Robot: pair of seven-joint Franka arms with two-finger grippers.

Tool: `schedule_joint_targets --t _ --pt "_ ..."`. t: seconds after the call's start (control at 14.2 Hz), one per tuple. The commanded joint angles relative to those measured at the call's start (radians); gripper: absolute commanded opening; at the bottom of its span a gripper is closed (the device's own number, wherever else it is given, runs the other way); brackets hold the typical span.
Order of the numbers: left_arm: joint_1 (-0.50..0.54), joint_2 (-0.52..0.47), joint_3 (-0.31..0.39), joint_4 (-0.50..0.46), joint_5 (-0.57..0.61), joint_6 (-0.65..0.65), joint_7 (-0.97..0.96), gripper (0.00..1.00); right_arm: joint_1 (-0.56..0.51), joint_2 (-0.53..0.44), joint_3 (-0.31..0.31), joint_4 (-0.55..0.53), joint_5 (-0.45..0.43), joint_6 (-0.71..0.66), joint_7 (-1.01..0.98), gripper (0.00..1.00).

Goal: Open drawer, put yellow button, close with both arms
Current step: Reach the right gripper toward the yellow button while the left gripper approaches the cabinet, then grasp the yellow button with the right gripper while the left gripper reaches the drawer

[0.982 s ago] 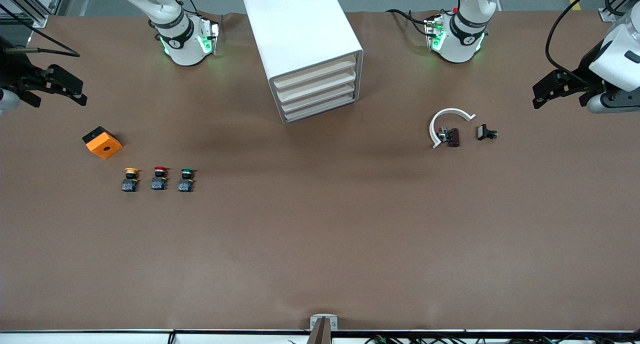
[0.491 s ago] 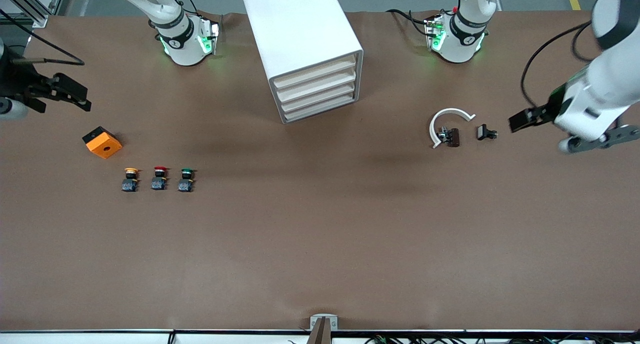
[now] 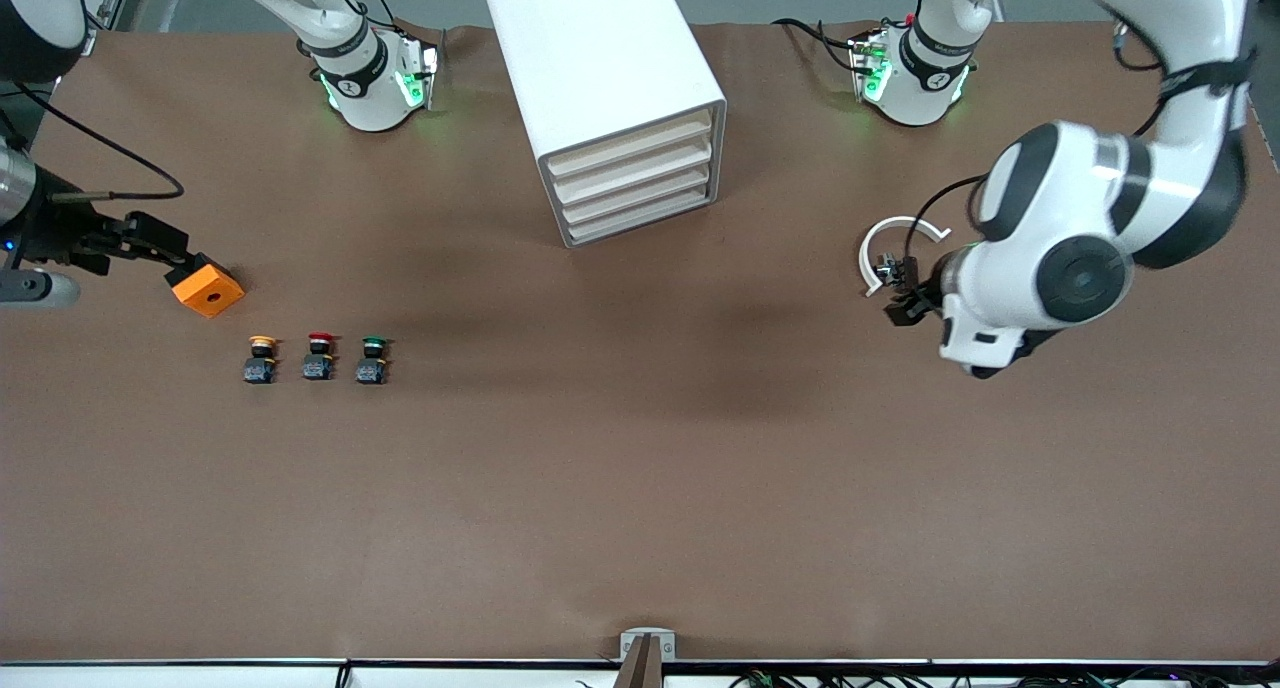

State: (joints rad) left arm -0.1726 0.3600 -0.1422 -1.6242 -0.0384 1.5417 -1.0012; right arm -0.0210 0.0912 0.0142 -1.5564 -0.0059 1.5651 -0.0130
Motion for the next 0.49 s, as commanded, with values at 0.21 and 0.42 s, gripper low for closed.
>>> schedule_joint_targets --t 0.21,0.42 --pt "-0.065 0.174 0.0 0.035 -0.13 -0.022 -0.682 1.0 -0.04 0.125 0.009 0.012 -0.054 0.079 -0.015 1.0" --pt "-0.065 0.189 0.0 0.033 -0.282 -0.029 -0.855 1.0 -0.074 0.168 0.009 -0.049 -0.055 0.165 -0.016 1.0"
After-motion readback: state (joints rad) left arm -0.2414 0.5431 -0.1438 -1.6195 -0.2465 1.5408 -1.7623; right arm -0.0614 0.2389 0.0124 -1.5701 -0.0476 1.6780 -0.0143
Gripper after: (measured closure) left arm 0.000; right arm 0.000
